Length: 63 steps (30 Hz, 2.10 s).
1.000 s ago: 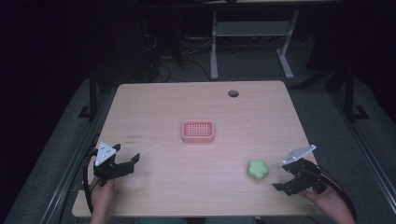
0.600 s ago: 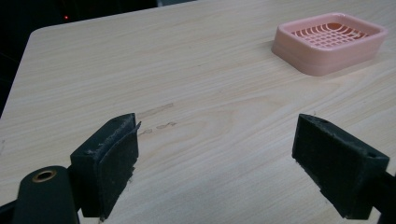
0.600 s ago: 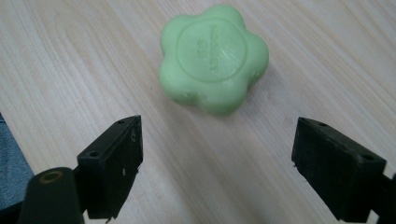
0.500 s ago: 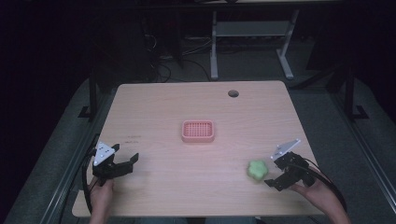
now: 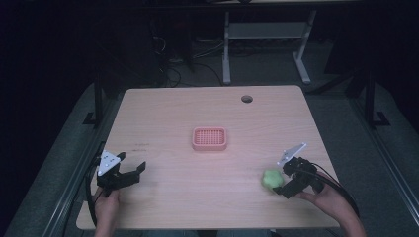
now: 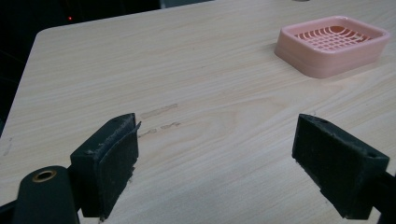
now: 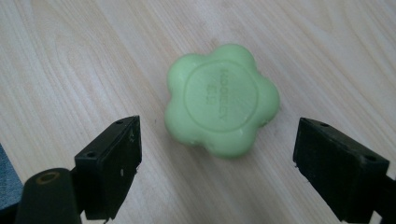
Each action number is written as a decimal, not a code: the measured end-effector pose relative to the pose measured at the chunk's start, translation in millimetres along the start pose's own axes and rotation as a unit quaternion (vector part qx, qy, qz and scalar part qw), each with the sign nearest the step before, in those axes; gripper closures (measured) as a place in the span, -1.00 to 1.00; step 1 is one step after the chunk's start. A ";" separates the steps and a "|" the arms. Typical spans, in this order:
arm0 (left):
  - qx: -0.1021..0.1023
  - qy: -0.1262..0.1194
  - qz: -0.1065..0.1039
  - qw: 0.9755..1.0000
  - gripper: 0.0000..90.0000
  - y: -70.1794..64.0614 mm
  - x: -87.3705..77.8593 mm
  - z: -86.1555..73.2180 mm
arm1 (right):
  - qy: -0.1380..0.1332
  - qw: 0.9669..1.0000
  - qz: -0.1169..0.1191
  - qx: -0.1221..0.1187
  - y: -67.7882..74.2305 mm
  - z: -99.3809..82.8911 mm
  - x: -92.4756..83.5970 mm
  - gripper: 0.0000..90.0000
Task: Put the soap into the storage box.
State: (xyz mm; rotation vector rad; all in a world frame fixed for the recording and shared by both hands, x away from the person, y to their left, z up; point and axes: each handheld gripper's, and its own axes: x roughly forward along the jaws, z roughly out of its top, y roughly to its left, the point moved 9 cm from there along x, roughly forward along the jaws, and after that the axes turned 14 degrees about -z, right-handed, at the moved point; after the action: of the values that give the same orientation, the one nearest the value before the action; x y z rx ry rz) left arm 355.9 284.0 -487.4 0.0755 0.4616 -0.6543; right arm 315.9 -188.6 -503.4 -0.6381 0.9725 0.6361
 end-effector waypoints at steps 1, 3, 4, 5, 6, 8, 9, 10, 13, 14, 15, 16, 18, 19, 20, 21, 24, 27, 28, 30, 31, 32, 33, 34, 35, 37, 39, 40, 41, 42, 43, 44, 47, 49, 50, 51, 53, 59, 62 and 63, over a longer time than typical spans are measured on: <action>0.001 0.001 0.000 1.000 -0.68 0.0 -0.3 0.0 | 0.003 1.000 0.001 -0.001 1.2 1.1 0.4 -0.68; 0.001 0.001 0.000 1.000 -0.68 -0.2 -0.5 0.1 | 0.004 1.000 -0.001 -0.007 1.0 2.1 1.7 -0.68; 0.000 0.000 0.000 1.000 -0.69 -0.2 -0.6 0.2 | 0.008 1.000 0.000 -0.009 2.3 4.3 3.2 -0.68; 0.000 0.000 0.000 1.000 -0.69 -0.2 -0.6 0.2 | 0.008 1.000 0.000 -0.009 2.3 4.3 3.2 -0.68; 0.001 0.000 0.000 1.000 -0.69 0.0 -0.7 0.2 | 0.009 1.000 -0.003 -0.011 2.2 5.4 4.2 -0.68; 0.000 0.000 0.000 1.000 -0.68 0.2 -1.0 0.3 | 0.012 1.000 -0.003 -0.017 2.4 8.0 6.3 -0.68; -0.001 -0.001 0.000 1.000 -0.68 0.0 -1.1 0.3 | 0.012 1.000 -0.003 -0.017 2.4 8.0 6.3 -0.68; 0.000 -0.001 0.000 1.000 -0.69 0.0 -1.1 0.4 | 0.014 1.000 -0.004 -0.019 2.2 9.8 8.0 -0.68; 0.000 -0.002 0.000 1.000 -0.68 -0.6 -0.9 0.6 | 0.018 1.000 -0.004 -0.021 2.7 11.0 9.8 -0.68; 0.000 -0.002 0.000 1.000 -0.68 -0.6 -0.9 0.6 | 0.024 0.999 -0.004 -0.024 3.4 11.6 11.8 -0.68; 0.000 -0.002 0.000 1.000 -0.68 -0.6 -0.9 0.6 | 0.024 0.999 -0.004 -0.024 3.4 11.6 11.8 -0.68; 0.000 -0.002 -0.001 1.000 -0.68 -0.6 -0.8 0.7 | 0.027 0.999 -0.004 -0.026 3.5 12.0 13.1 -0.68; 0.000 -0.003 -0.001 1.000 -0.68 -0.5 -0.8 0.6 | 0.030 0.999 -0.005 -0.031 3.3 13.5 16.1 -0.68; 0.000 -0.002 -0.001 1.000 -0.68 -0.6 -0.9 0.6 | 0.030 0.999 -0.005 -0.031 3.3 13.5 16.1 -0.68; 0.000 -0.003 0.000 1.000 -0.68 -0.7 -0.9 0.6 | 0.032 0.999 -0.003 -0.030 3.8 14.1 16.9 -0.68; 0.000 -0.002 0.000 1.000 -0.68 -0.7 -0.9 0.6 | 0.033 0.999 -0.001 -0.030 4.4 14.7 17.6 -0.68; 0.000 -0.004 -0.001 1.000 -0.68 -0.8 -1.0 1.0 | 0.040 0.999 -0.003 -0.034 4.1 16.4 21.5 -0.68; 0.000 -0.004 -0.001 1.000 -0.69 -0.9 -1.1 0.9 | 0.044 0.998 -0.003 -0.036 4.1 17.0 23.4 -0.68; 0.000 -0.003 -0.001 1.000 -0.68 -0.8 -1.1 0.9 | 0.046 0.998 -0.005 -0.037 3.8 17.2 24.9 -0.68; 0.000 -0.004 -0.001 1.000 -0.68 -0.7 -1.1 0.9 | 0.053 0.998 -0.006 -0.040 3.7 17.1 26.6 -0.68; 0.000 -0.005 -0.001 1.000 -0.68 -0.6 -1.0 1.1 | 0.056 0.998 -0.006 -0.041 3.6 17.3 27.9 -0.68; -0.001 -0.004 -0.001 1.000 -0.68 -0.5 -1.1 0.9 | 0.059 0.997 -0.007 -0.041 3.7 17.4 28.5 -0.68; -0.001 -0.004 -0.001 1.000 -0.68 -0.5 -1.1 0.9 | 0.060 0.997 -0.007 -0.044 3.4 17.6 29.5 -0.68; -0.001 -0.003 -0.001 1.000 -0.68 -0.6 -1.1 0.9 | 0.061 0.997 -0.007 -0.044 3.3 18.0 30.6 -0.67; -0.001 -0.005 -0.001 1.000 -0.68 -0.7 -1.1 1.0 | 0.064 0.997 -0.006 -0.043 3.7 18.2 31.3 -0.67; -0.001 -0.005 -0.002 1.000 -0.68 -0.8 -1.2 1.2 | 0.066 0.997 -0.008 -0.046 2.9 18.4 33.1 -0.67; -0.001 -0.005 -0.001 1.000 -0.68 -0.3 -1.5 1.1 | 0.068 0.997 -0.005 -0.042 3.7 18.3 33.7 -0.66; -0.002 -0.005 -0.001 1.000 -0.69 -0.3 -1.6 1.0 | 0.069 0.997 -0.004 -0.041 3.9 18.2 34.2 -0.65; -0.001 -0.005 -0.001 1.000 -0.68 -0.1 -1.7 1.0 | 0.071 0.997 -0.003 -0.041 4.0 18.0 34.8 -0.64; -0.001 -0.005 0.000 1.000 -0.68 -0.1 -1.8 1.1 | 0.073 0.997 -0.006 -0.040 3.7 17.8 35.6 -0.64; -0.001 -0.004 0.000 1.000 -0.69 0.0 -2.1 1.0 | 0.074 0.996 -0.004 -0.040 4.0 17.6 36.4 -0.64; -0.001 -0.004 0.000 1.000 -0.69 0.0 -2.1 1.0 | 0.074 0.996 -0.004 -0.040 4.0 17.6 36.4 -0.64; -0.002 -0.005 0.000 1.000 -0.68 0.0 -1.7 1.1 | 0.076 0.996 0.000 -0.041 5.2 17.5 37.5 -0.57; -0.002 -0.005 0.000 1.000 -0.68 0.0 -1.8 1.1 | 0.078 0.996 -0.003 -0.044 4.4 17.0 38.2 -0.57; -0.002 -0.006 0.000 1.000 -0.68 0.0 -1.8 1.1 | 0.078 0.996 -0.003 -0.044 4.4 17.0 38.2 -0.57; -0.002 -0.005 0.000 1.000 -0.69 0.0 -1.8 1.1 | 0.078 0.996 -0.003 -0.044 4.5 16.7 38.3 -0.56; -0.002 -0.005 0.000 1.000 -0.68 0.0 -1.8 1.1 | 0.080 0.996 -0.004 -0.043 4.5 16.0 38.4 -0.55; -0.002 -0.006 0.000 1.000 -0.68 0.0 -1.8 1.1 | 0.081 0.996 -0.003 -0.042 5.1 15.6 38.4 -0.51; -0.001 -0.004 -0.001 1.000 -0.68 -0.1 -1.8 1.0 | 0.082 0.996 -0.003 -0.043 5.5 15.5 39.1 -0.50; -0.001 -0.004 -0.001 1.000 -0.68 0.0 -1.8 1.0 | 0.081 0.996 -0.002 -0.043 6.0 15.8 39.6 -0.48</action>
State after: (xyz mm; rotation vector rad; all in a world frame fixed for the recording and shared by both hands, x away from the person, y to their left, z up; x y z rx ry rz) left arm 355.0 284.8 -485.7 0.0705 0.4537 -0.6550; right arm 336.5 -165.2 -533.1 -0.7774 1.0996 0.6327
